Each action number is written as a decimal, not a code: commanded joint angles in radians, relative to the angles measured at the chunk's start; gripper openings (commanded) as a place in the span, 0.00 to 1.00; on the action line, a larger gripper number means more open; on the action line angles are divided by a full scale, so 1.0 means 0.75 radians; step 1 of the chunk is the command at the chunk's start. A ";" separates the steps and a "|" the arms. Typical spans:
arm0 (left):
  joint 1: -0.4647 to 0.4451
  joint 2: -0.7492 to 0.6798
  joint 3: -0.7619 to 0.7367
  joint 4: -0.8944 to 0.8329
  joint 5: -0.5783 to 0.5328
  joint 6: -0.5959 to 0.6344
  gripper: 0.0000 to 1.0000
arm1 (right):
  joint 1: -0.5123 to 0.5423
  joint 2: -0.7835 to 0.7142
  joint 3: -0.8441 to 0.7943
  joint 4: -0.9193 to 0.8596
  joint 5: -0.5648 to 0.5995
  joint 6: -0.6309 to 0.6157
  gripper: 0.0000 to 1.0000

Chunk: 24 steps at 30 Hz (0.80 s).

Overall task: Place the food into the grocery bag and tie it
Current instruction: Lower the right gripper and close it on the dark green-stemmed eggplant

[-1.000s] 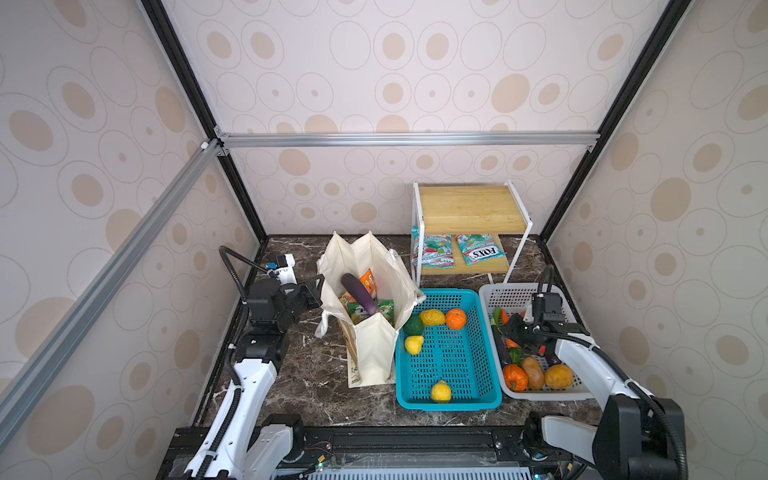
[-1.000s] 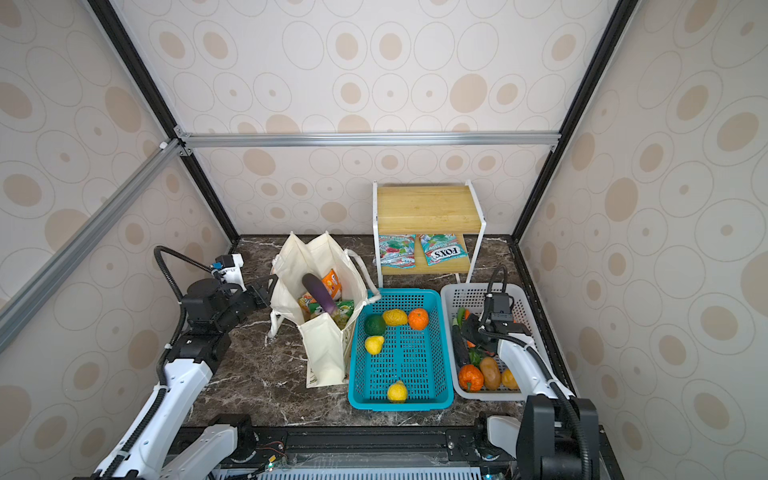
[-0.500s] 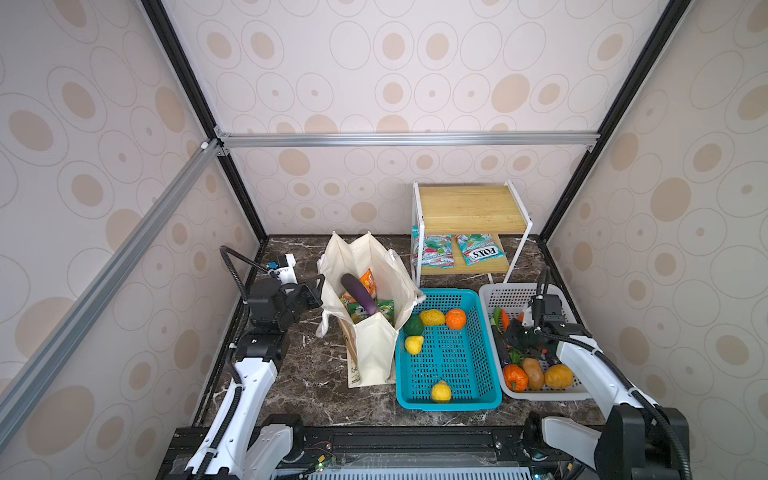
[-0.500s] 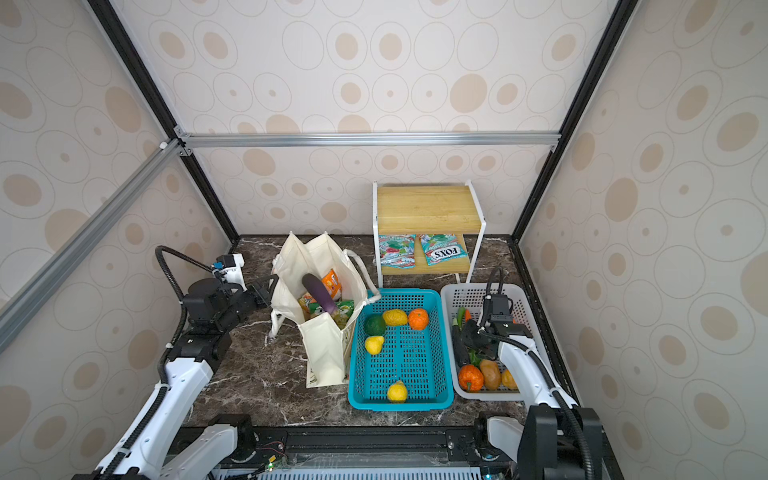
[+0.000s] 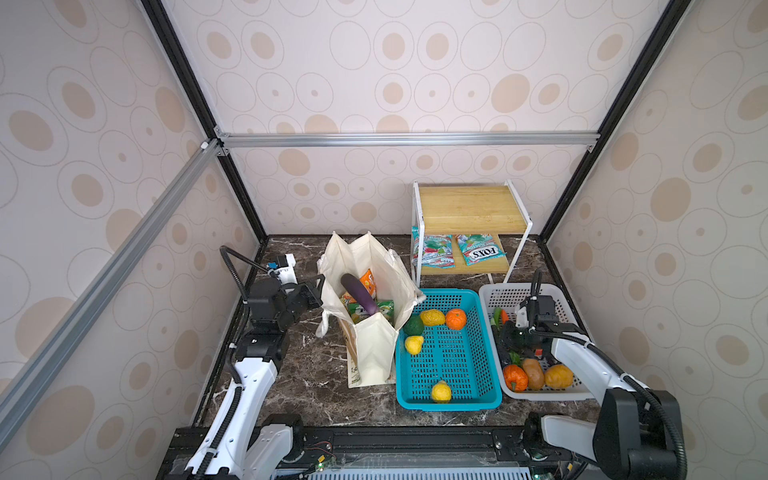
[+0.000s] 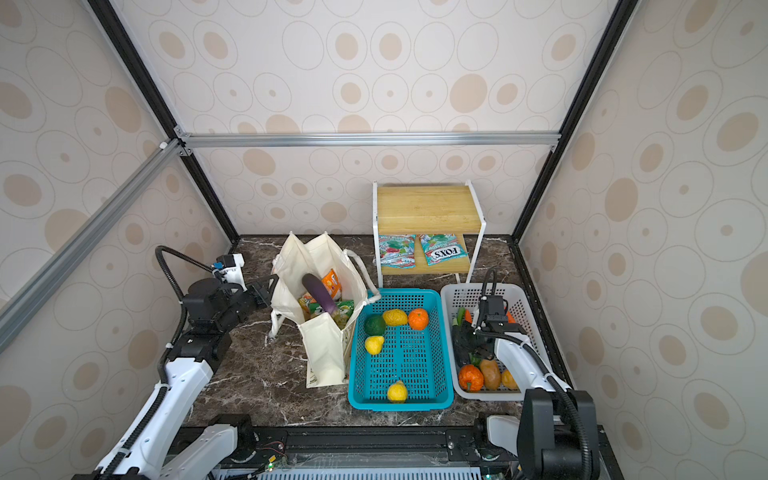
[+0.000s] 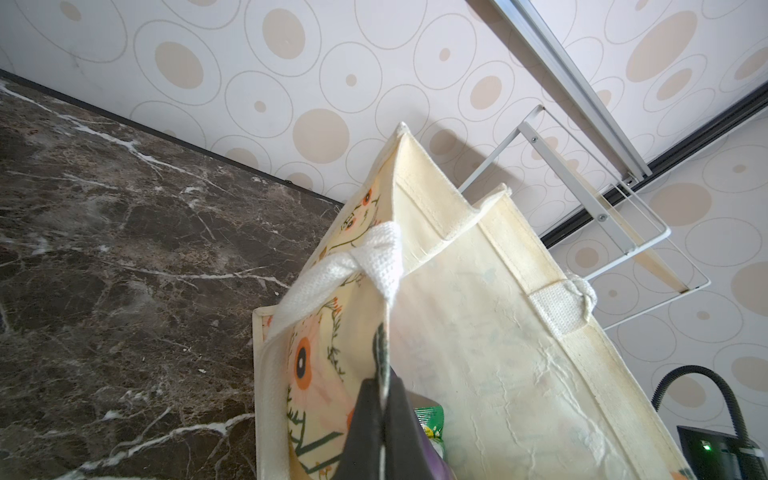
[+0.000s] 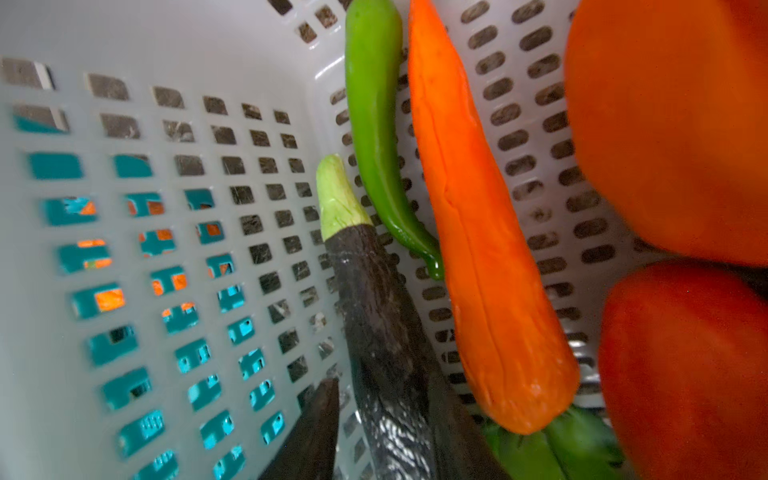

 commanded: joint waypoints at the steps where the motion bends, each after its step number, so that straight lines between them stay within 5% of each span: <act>1: 0.003 0.011 -0.007 -0.027 0.022 -0.009 0.00 | 0.002 0.033 0.005 0.018 -0.009 0.003 0.40; 13: 0.003 0.012 -0.022 -0.026 0.022 -0.002 0.00 | -0.070 0.097 -0.073 0.194 -0.203 0.099 0.42; 24: 0.003 0.014 -0.022 -0.021 0.021 0.000 0.00 | -0.106 0.070 -0.087 0.228 -0.214 0.098 0.30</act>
